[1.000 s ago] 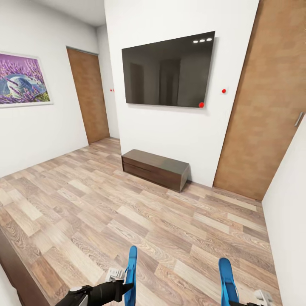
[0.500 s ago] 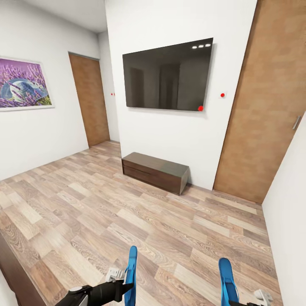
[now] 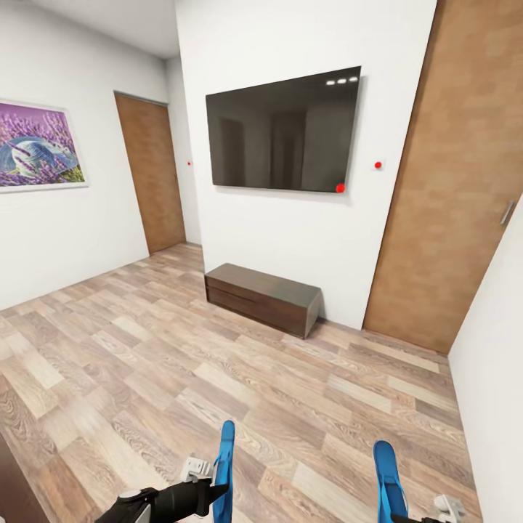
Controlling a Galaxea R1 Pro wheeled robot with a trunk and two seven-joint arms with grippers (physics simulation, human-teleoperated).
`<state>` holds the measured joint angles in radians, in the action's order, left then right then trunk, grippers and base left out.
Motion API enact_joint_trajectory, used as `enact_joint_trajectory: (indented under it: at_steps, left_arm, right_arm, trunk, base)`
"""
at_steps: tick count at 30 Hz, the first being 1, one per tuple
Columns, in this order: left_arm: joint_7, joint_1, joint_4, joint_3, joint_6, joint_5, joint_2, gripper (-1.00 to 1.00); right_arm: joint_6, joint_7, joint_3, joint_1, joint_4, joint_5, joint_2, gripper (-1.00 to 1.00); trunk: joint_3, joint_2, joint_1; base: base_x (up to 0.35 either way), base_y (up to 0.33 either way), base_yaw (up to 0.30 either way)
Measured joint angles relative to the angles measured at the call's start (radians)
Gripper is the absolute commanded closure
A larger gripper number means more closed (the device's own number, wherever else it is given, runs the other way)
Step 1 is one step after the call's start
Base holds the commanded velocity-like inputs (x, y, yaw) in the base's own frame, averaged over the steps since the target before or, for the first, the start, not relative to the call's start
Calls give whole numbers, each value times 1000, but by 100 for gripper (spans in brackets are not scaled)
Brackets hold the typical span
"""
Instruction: In the bedroom, move the book from the bed onto either nightstand, and place the two sandals side by side next to the bed.
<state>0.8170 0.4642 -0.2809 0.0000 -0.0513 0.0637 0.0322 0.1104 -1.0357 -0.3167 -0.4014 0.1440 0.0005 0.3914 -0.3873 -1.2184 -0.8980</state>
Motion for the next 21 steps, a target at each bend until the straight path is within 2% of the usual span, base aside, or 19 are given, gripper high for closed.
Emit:
enact_joint_trajectory:
  at_steps: [4,13,21]
  left_arm:
    - [0,0,0,0,0,0,1,100]
    - [-1,0,0,1,-1,1,1,100]
    - [-2,0,0,0,-1,1,0,100]
  right_arm:
    - [0,0,0,0,0,0,0,100]
    - [0,2,0,0,1,0,0,100]
    - [0,2,1,0,0,0,0,100]
  trunk:
    - [0,0,0]
    - [0,0,0]
    - [-3,0,0]
  base:
    - [285,-115,0]
    - [322,-11,4]
    - [326,0,149]
